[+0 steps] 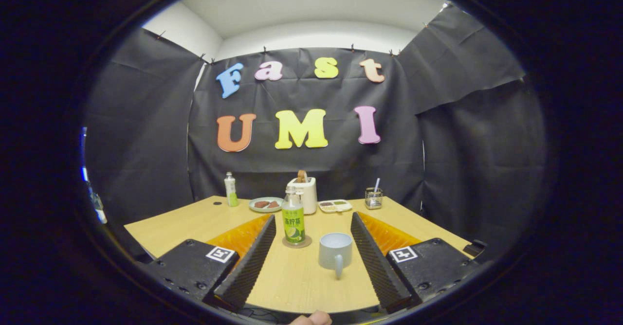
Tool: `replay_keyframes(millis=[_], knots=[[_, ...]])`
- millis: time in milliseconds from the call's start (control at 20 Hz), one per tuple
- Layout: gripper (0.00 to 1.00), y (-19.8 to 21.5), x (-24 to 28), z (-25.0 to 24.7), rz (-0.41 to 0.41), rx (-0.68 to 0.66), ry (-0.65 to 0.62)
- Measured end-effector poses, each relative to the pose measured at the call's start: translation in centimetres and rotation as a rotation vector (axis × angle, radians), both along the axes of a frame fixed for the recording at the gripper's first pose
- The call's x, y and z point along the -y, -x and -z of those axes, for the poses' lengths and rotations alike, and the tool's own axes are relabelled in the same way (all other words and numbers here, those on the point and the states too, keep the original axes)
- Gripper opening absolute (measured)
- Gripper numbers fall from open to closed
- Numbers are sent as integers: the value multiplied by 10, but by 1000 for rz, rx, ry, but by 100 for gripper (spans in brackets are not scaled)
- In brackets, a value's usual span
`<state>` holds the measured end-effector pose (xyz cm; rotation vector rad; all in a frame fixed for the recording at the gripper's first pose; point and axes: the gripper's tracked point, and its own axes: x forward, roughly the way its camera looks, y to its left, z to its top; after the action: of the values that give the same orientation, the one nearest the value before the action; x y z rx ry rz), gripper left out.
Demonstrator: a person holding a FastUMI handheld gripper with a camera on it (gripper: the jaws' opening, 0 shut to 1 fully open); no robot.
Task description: Take the bottle from table, then pour the juice into the cup, finally place the bottle on the coaster
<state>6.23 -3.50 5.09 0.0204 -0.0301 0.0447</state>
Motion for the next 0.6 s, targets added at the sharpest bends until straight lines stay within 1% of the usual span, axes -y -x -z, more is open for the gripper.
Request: replay_keyframes(millis=[300,450,600], knots=[[100,25,3,4,5,-14,111],[100,36,1,-1,9,14,132],[100,48,-10,-4,-14,-9,109]])
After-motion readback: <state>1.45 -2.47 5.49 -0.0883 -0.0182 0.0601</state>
